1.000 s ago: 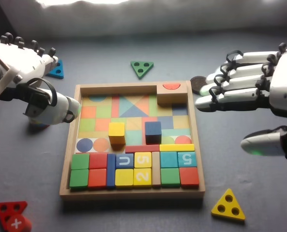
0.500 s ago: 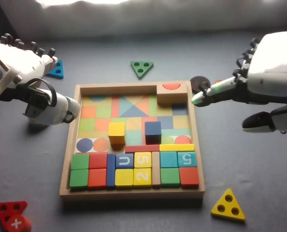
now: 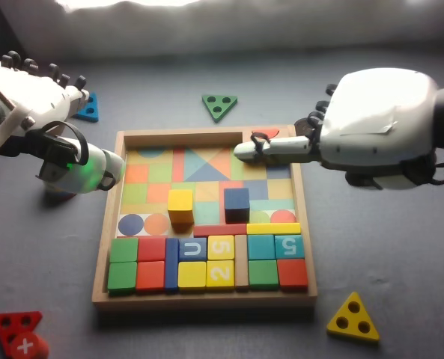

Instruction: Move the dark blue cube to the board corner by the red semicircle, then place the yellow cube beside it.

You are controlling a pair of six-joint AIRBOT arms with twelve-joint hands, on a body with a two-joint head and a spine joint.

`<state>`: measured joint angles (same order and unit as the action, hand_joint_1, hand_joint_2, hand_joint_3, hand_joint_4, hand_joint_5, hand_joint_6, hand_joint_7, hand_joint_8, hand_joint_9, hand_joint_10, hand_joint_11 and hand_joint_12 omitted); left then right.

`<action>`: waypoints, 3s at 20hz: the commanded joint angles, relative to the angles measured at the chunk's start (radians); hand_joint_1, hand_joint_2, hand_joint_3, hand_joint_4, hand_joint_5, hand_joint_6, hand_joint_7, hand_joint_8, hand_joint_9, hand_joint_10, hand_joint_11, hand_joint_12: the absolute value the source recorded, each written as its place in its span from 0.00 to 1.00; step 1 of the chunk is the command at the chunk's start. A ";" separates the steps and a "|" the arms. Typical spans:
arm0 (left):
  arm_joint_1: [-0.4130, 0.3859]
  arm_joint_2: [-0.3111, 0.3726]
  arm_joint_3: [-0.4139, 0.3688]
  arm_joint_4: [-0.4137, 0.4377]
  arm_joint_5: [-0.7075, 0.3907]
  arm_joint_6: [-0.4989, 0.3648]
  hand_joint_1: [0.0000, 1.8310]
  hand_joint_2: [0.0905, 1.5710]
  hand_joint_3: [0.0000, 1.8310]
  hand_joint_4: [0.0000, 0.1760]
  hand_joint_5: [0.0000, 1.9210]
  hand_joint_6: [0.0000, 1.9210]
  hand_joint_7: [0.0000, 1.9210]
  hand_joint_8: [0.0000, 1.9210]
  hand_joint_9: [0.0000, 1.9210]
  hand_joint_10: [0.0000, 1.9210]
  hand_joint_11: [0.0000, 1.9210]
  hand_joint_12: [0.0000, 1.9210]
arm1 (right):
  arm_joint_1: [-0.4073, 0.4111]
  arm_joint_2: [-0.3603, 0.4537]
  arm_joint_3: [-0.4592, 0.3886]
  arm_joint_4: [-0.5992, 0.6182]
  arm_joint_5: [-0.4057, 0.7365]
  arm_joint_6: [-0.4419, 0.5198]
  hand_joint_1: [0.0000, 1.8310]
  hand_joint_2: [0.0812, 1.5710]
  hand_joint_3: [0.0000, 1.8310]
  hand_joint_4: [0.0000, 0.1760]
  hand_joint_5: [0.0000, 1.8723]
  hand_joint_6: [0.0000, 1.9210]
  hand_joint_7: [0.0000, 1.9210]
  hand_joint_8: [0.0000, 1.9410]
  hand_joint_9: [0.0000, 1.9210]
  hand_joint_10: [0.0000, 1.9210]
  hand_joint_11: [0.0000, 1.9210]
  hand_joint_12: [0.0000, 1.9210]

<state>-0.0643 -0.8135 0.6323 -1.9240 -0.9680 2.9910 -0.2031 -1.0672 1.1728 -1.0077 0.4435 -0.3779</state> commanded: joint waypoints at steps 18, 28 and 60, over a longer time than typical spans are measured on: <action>-0.011 0.015 -0.008 0.067 -0.007 0.004 0.00 0.79 0.00 0.00 0.03 0.00 0.03 0.00 0.04 0.00 0.00 0.12 | 0.011 -0.125 0.101 -0.155 0.009 0.168 0.93 0.78 0.00 0.00 0.05 0.00 0.68 1.00 0.83 1.00 0.87 1.00; -0.013 0.015 -0.008 0.068 -0.007 0.003 0.00 0.79 0.00 0.00 0.04 0.00 0.04 0.00 0.05 0.00 0.00 0.15 | -0.012 -0.129 0.102 -0.161 -0.006 0.181 0.94 0.81 0.00 0.00 0.08 0.00 0.68 1.00 0.82 1.00 0.86 1.00; -0.009 0.015 -0.009 0.070 -0.007 0.004 0.00 0.79 0.00 0.00 0.04 0.00 0.03 0.00 0.04 0.00 0.00 0.11 | -0.039 -0.143 0.281 -0.174 0.010 0.180 0.95 0.81 0.00 0.00 0.12 0.01 0.70 1.00 0.80 1.00 0.83 1.00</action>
<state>-0.0647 -0.8135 0.6262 -1.9301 -0.9672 2.9910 -0.2420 -1.2232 1.4521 -1.1973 0.4385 -0.1936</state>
